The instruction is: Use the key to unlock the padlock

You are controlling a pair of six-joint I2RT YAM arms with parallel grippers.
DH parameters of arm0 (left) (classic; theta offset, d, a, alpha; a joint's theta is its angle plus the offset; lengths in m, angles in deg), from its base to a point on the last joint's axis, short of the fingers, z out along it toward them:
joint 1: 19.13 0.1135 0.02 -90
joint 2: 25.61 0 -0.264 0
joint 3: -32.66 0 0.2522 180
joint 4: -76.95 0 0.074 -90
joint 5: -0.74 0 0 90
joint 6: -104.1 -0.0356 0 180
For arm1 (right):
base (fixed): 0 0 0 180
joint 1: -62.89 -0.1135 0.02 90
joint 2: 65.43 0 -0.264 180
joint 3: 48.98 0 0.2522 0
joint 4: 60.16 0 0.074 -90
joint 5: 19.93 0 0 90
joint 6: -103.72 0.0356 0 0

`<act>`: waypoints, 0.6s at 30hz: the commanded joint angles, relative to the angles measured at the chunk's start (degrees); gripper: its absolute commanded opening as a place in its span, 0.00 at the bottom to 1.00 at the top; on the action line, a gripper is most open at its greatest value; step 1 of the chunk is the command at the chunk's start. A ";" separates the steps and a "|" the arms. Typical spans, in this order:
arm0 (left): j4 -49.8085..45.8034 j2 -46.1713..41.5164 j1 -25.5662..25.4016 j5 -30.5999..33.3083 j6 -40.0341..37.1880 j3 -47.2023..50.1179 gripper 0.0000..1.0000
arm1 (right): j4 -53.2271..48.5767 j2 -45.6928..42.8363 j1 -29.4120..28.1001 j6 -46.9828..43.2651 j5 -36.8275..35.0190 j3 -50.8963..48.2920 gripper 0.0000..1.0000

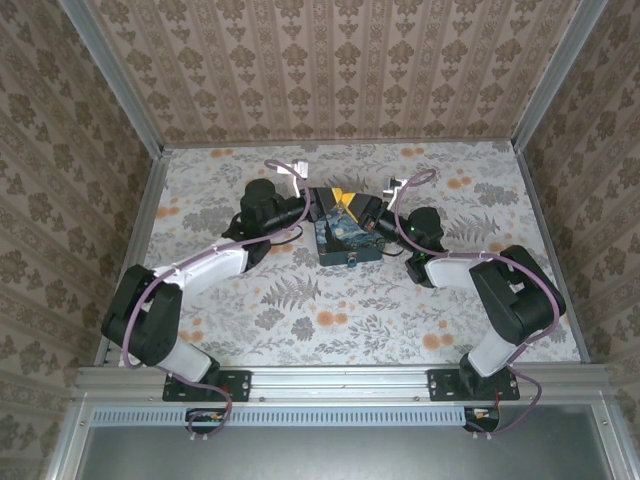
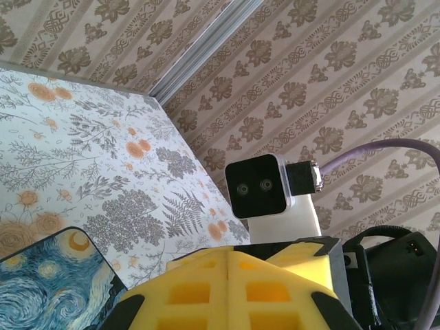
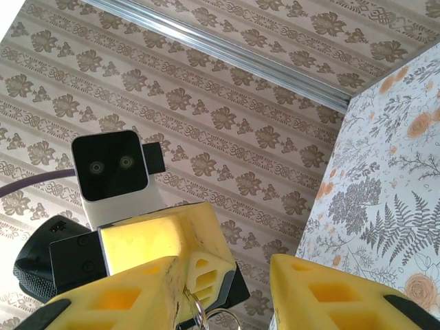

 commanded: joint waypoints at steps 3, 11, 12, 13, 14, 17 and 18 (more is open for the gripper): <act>3.21 1.62 -0.08 -1.78 2.07 -0.03 0.00 | 2.46 0.49 -0.40 -0.60 3.26 0.10 0.37; 2.85 2.58 -0.13 -1.35 3.08 -0.71 0.00 | 2.60 1.06 -0.93 -1.03 4.12 -0.52 0.34; 2.86 2.67 -0.17 -1.32 3.07 -0.87 0.00 | 2.58 1.14 -0.93 -1.20 4.05 -0.77 0.33; 2.73 2.69 -0.17 -1.29 3.14 -0.96 0.00 | 2.55 1.11 -0.94 -1.25 4.03 -1.03 0.32; 2.67 2.80 -0.17 -1.25 3.14 -1.05 0.00 | 2.64 1.15 -0.98 -1.30 4.03 -1.28 0.30; 2.33 2.76 -0.17 -1.11 3.14 -1.14 0.00 | 2.65 0.84 -0.95 -1.68 3.99 -2.12 0.26; 2.17 2.82 -0.17 -1.11 3.14 -1.25 0.00 | 2.60 0.77 -0.93 -1.82 3.95 -2.38 0.25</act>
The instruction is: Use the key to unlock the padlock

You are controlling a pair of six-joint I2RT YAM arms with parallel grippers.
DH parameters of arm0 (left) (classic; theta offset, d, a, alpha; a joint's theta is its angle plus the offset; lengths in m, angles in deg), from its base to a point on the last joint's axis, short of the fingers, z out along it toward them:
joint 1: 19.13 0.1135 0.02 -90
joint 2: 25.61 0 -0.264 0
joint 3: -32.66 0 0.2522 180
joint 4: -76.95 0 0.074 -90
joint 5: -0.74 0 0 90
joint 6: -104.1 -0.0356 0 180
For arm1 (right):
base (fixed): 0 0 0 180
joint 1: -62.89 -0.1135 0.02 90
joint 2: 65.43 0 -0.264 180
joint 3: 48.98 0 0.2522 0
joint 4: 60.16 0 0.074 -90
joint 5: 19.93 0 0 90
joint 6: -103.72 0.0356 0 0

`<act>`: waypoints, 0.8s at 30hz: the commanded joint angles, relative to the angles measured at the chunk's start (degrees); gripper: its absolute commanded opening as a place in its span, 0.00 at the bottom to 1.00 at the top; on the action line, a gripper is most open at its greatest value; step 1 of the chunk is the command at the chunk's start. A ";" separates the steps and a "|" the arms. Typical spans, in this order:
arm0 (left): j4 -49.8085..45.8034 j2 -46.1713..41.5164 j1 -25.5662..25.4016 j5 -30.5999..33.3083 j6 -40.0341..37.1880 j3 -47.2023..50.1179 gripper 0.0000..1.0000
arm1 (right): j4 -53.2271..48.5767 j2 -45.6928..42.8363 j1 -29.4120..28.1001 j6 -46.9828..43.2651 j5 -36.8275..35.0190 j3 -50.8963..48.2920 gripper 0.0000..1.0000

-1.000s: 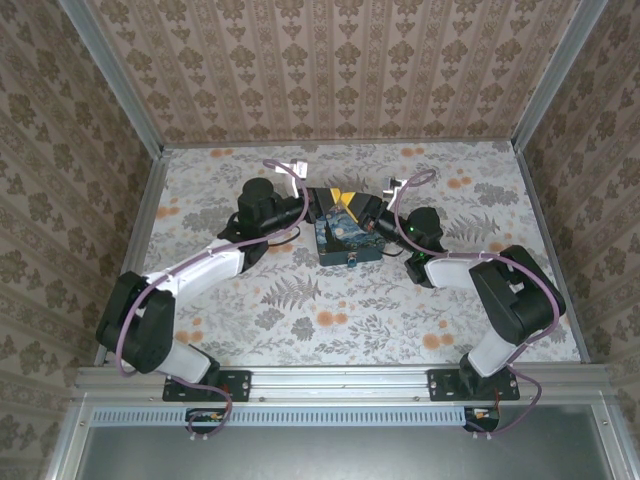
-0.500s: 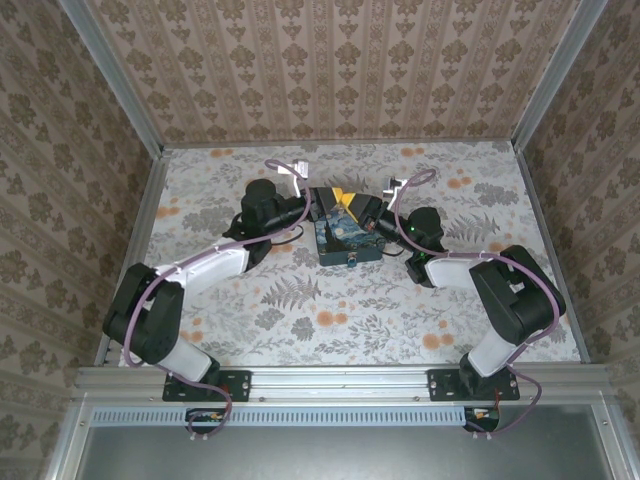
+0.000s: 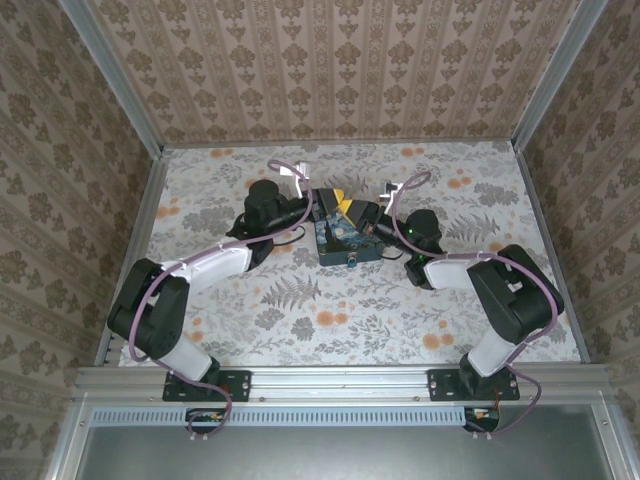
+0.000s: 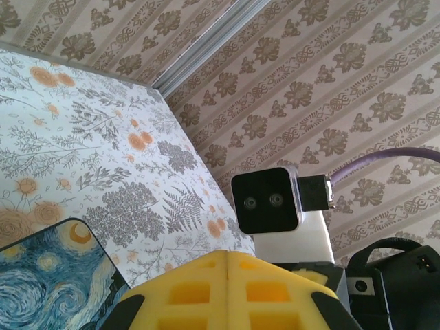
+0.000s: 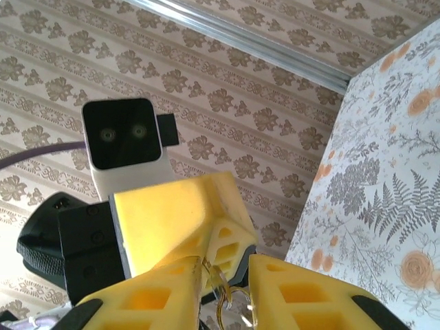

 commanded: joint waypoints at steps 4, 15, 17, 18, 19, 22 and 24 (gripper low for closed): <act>0.33 0.40 -0.20 -1.11 0.73 -1.40 0.00 | 2.59 0.35 -0.30 -1.38 1.84 -1.32 0.25; 0.20 0.20 -1.01 -1.06 0.54 -1.19 0.00 | 2.35 -0.80 0.90 -0.52 0.84 -1.19 0.27; 0.11 0.02 -1.18 -0.91 0.45 -1.06 0.00 | 2.15 -1.08 1.25 -0.28 1.08 -1.03 0.27; -0.01 -0.03 -1.23 -0.92 0.41 -1.08 0.00 | 2.01 -1.06 1.33 -0.20 1.19 -0.94 0.26; 0.02 -0.11 -1.32 -0.91 0.41 -1.05 0.00 | 1.98 -1.11 1.35 -0.16 1.31 -0.97 0.26; -0.05 -0.05 -1.53 -0.71 0.36 -1.11 0.00 | 1.96 -1.11 1.39 -0.07 1.45 -0.94 0.22; -0.16 -0.05 -1.62 -0.67 0.29 -1.13 0.00 | 1.96 -1.12 1.45 -0.07 1.36 -1.19 0.20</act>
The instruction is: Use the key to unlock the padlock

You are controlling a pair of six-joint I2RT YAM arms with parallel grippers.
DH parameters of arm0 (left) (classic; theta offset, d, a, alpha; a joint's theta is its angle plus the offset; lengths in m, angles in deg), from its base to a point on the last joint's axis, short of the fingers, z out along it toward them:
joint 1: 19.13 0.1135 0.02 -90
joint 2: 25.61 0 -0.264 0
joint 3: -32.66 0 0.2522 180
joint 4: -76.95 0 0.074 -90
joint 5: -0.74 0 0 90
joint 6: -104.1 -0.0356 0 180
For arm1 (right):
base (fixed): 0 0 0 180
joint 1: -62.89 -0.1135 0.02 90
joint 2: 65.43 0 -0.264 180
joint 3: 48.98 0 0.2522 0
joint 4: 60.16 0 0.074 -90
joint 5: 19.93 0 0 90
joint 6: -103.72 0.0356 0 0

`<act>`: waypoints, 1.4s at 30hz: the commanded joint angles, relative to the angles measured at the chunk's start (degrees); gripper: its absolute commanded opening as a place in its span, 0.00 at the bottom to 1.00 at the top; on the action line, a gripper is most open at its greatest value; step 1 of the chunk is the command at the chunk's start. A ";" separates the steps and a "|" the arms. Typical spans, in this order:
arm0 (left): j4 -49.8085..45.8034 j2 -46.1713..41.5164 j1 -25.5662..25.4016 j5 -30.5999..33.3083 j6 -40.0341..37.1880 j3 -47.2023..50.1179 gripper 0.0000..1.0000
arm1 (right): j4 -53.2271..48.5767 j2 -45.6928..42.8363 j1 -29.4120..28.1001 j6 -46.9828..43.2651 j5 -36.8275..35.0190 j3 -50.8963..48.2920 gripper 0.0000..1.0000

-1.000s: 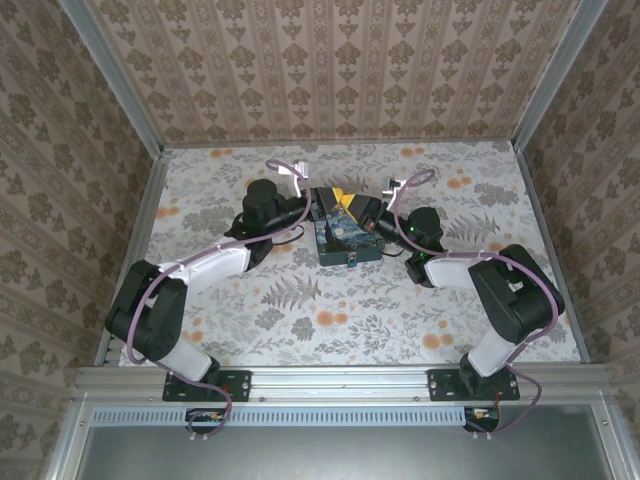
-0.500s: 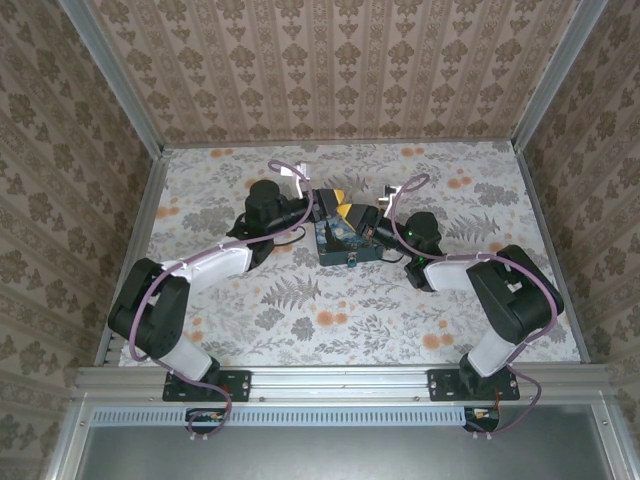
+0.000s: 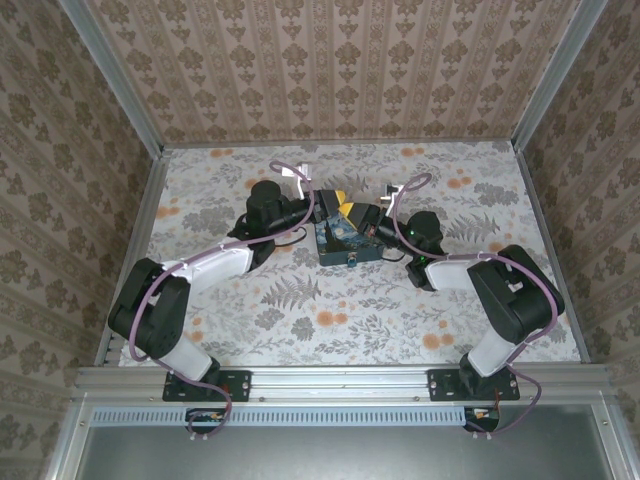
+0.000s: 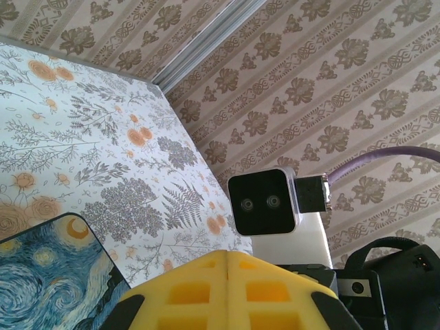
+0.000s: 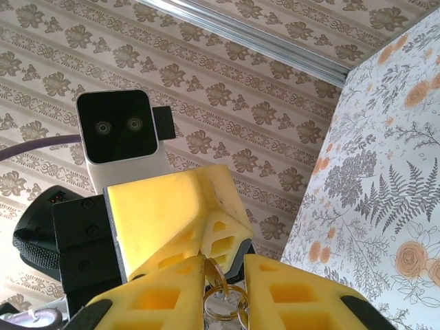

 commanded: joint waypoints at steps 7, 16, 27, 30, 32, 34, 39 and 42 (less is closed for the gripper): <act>0.06 -0.21 -1.12 -0.92 0.13 -1.14 0.00 | 1.62 -1.36 0.53 -0.49 0.60 -1.13 0.10; -0.55 -1.03 -1.03 0.33 -0.24 -1.06 0.00 | 1.60 -1.91 1.15 -1.00 1.05 -3.06 0.00; -3.09 -7.69 2.24 4.12 -0.26 1.98 0.65 | -2.35 -6.06 2.88 -3.62 2.35 -7.27 0.00; -6.36 -10.65 2.83 5.05 -1.66 2.89 0.73 | -3.76 -7.16 3.46 -4.10 3.13 -8.13 0.00; -10.94 -12.13 2.83 5.98 -2.88 2.82 0.74 | -4.26 -7.72 3.67 -4.16 3.50 -8.69 0.00; -14.75 -13.16 2.58 6.53 -3.95 2.48 0.76 | -5.19 -8.10 3.68 -4.25 3.40 -8.96 0.00; -16.70 -12.52 0.05 8.37 -0.18 3.76 0.79 | -4.94 -8.08 3.22 -1.75 0.09 -9.42 0.00; -14.34 -9.71 -1.78 9.65 4.44 4.71 0.78 | -4.72 -7.49 2.48 0.95 -4.93 -10.11 0.00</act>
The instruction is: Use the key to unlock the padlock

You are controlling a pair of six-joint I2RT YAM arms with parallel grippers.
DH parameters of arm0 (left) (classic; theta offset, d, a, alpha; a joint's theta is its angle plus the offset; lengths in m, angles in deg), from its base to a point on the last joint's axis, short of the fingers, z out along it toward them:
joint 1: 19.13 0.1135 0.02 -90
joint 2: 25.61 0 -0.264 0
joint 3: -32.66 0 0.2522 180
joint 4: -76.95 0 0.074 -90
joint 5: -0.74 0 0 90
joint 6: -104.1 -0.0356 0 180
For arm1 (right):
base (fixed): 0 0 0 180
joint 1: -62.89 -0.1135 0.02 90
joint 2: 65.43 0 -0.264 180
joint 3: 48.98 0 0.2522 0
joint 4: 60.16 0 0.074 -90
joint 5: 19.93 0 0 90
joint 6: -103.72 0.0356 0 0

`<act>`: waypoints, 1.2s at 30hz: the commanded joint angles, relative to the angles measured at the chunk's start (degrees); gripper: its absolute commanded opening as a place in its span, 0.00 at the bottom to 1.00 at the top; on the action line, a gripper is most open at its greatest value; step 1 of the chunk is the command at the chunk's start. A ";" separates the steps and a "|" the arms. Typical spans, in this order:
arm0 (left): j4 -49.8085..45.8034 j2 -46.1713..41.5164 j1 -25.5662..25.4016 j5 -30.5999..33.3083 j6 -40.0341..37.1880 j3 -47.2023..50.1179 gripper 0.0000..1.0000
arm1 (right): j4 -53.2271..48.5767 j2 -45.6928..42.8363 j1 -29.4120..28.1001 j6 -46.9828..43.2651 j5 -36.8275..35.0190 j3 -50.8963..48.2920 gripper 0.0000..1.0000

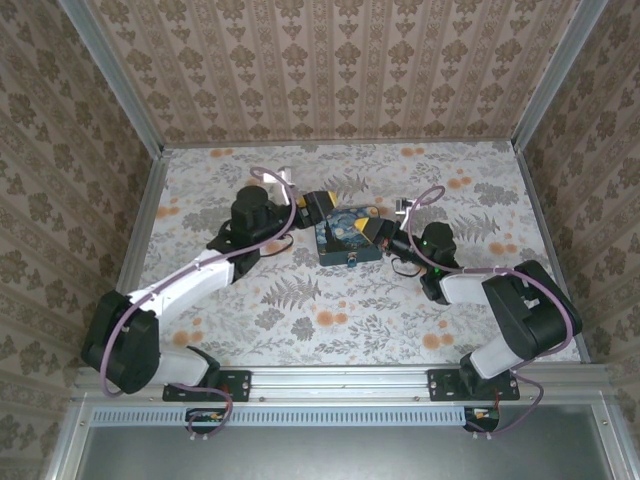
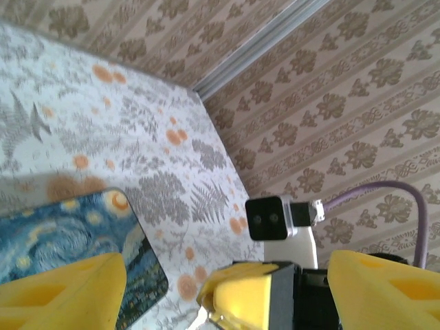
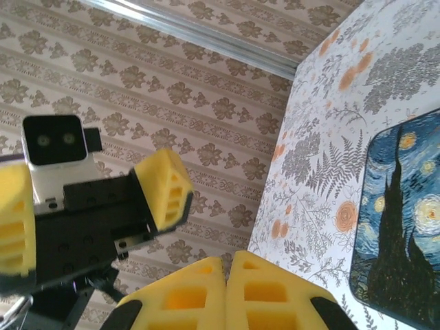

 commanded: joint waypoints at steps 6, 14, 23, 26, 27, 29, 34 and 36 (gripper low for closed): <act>10.13 8.77 -3.51 3.53 13.56 3.13 0.75 | 4.52 1.71 -2.00 8.28 -13.24 -2.02 0.00; 23.76 16.70 -3.69 5.15 22.05 3.67 0.61 | 3.98 2.36 -4.14 10.45 -17.24 -0.62 0.00; 34.87 23.09 -4.07 6.54 27.82 3.36 0.47 | 4.11 2.61 -4.87 11.22 -19.19 -1.49 0.00; 37.18 24.74 -4.44 6.94 29.11 3.42 0.43 | 4.27 2.92 -5.09 11.39 -19.38 -1.25 0.00; 37.74 25.00 -4.52 7.05 29.21 3.40 0.42 | 4.29 3.02 -5.14 11.39 -19.38 -1.06 0.00; 38.52 25.38 -4.80 7.31 29.56 3.44 0.42 | 4.39 3.38 -5.30 11.48 -19.51 -0.75 0.00; 38.55 25.23 -5.38 7.83 29.31 3.38 0.40 | 4.78 4.75 -5.74 11.83 -19.73 0.15 0.00; 38.48 25.25 -5.51 7.84 29.29 3.22 0.38 | 5.43 5.51 -6.00 12.00 -19.93 0.35 0.00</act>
